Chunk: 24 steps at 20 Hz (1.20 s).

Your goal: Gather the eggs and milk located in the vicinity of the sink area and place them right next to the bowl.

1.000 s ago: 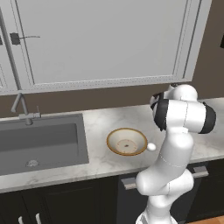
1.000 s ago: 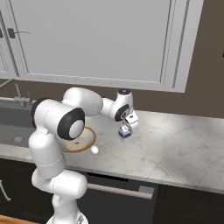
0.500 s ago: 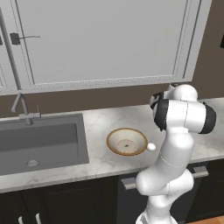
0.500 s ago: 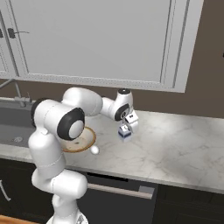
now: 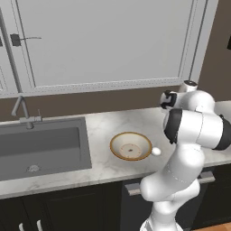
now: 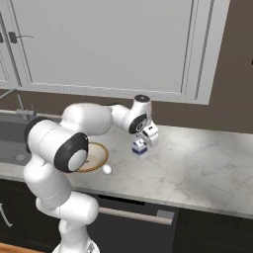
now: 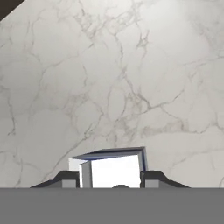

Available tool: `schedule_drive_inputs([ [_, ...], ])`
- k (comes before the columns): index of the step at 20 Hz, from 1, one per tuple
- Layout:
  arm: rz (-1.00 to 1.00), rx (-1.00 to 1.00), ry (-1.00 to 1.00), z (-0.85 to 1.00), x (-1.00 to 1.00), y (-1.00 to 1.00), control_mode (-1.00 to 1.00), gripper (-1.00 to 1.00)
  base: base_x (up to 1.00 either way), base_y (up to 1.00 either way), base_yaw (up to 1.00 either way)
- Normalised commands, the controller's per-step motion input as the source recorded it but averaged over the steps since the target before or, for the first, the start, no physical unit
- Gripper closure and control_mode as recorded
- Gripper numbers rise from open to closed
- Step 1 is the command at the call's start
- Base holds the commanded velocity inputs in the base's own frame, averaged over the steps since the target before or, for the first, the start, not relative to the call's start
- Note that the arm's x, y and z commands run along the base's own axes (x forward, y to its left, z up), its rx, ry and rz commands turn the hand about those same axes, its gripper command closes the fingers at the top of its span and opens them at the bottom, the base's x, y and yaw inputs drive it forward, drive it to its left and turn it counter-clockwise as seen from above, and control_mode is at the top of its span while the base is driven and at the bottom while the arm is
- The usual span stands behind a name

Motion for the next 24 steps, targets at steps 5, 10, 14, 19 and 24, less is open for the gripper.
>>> schedule_drive_inputs([
  [5, 0.17, 0.05, 0.00, 0.01, -0.11, 0.00, -1.00, 1.00, 0.00, 0.00, 0.00],
  [10, 0.16, 0.04, -0.01, -0.06, 0.00, 0.11, -1.00, 1.00, 0.00, 0.00, 0.00],
  [14, 0.18, 0.05, -0.03, -0.12, 0.00, 0.29, -1.00, 1.00, 0.00, 0.00, 0.00],
  [19, 0.16, 0.04, -0.01, -0.14, 0.00, 0.45, -1.00, 1.00, 0.00, 0.00, 0.00],
  [24, 0.13, 0.02, 0.00, -0.10, 0.00, 0.56, -1.00, 1.00, 0.00, 0.00, 0.00],
])
